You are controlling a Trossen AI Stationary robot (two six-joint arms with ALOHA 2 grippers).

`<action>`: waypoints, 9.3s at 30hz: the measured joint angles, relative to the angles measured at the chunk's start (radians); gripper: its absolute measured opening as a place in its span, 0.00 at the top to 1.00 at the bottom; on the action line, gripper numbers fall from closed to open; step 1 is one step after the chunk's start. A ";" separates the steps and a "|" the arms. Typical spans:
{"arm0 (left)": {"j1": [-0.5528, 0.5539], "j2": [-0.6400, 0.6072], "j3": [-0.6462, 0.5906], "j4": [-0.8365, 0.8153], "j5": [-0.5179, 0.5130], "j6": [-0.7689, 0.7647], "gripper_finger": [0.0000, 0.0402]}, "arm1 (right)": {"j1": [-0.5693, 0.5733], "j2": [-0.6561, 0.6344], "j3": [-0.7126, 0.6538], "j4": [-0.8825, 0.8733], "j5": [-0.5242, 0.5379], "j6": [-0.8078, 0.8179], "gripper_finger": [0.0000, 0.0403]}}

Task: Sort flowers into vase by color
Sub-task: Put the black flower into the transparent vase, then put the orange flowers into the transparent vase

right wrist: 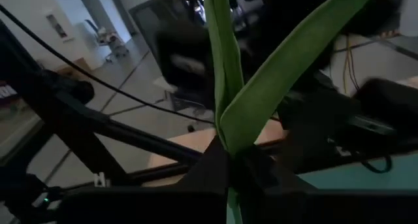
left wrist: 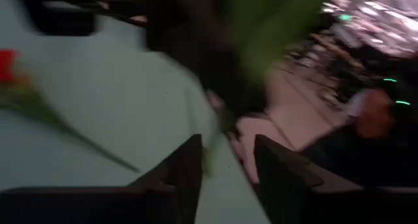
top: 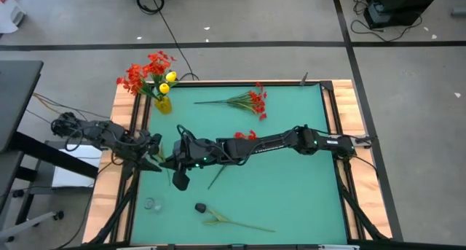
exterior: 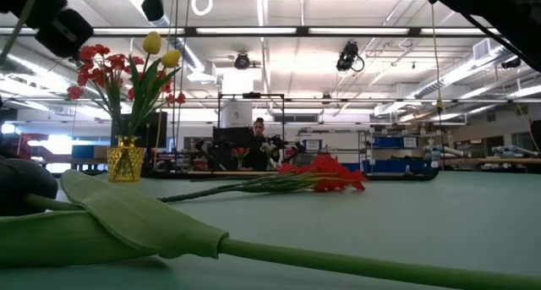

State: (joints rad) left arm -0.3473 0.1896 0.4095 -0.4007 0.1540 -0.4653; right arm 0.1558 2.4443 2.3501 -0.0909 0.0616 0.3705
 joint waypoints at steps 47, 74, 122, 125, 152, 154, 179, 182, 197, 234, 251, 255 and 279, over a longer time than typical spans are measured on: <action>-0.225 0.017 -0.003 0.311 0.251 0.177 1.00 | 0.005 -0.174 -0.001 -0.126 0.124 0.045 0.52; -0.292 0.021 -0.002 0.108 0.136 0.236 0.83 | -0.018 -0.272 -0.001 -0.333 0.250 0.060 0.49; -0.292 0.403 0.637 -0.805 0.019 0.166 0.54 | -0.028 -0.271 -0.001 -0.390 0.170 0.020 0.48; -0.292 0.440 0.680 -0.905 0.018 0.150 0.54 | -0.029 -0.271 -0.001 -0.476 0.199 0.099 0.48; -0.291 0.486 0.999 -0.995 -0.464 -0.294 0.60 | -0.042 -0.271 -0.189 -1.215 0.012 0.836 0.48; -0.291 0.510 0.999 -0.995 -0.500 -0.302 0.60 | -0.044 -0.280 -0.189 -1.237 0.012 0.810 0.48; 0.114 0.971 0.997 -0.462 -0.463 -0.155 0.60 | 0.126 -0.813 -0.197 -1.417 0.326 0.369 0.94; 0.143 1.021 0.997 -0.463 -0.462 -0.169 0.60 | 0.125 -0.864 -0.271 -1.382 0.339 0.437 0.93; 0.153 1.023 0.997 -0.485 -0.462 -0.215 0.60 | -0.020 -0.893 -0.918 -0.812 0.144 0.781 0.85; 0.161 1.022 0.997 -0.804 -0.592 -0.273 0.60 | -0.195 -0.491 -1.290 0.117 -0.187 1.492 0.33; 0.161 1.022 0.997 -0.813 -0.592 -0.254 0.60 | -0.255 -0.377 -1.233 0.124 -0.278 1.438 0.94; 0.161 1.022 0.997 -0.813 -0.591 -0.262 0.60 | -0.250 -0.393 -1.237 0.190 -0.240 1.395 0.95; 0.161 1.022 0.996 -0.539 -0.550 -0.202 0.60 | -0.154 -0.862 -1.236 0.467 0.098 0.296 0.98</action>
State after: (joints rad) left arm -0.1860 1.2118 1.4059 -0.9401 -0.3961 -0.6670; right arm 0.0018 1.5827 1.1143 0.3762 0.1601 0.6665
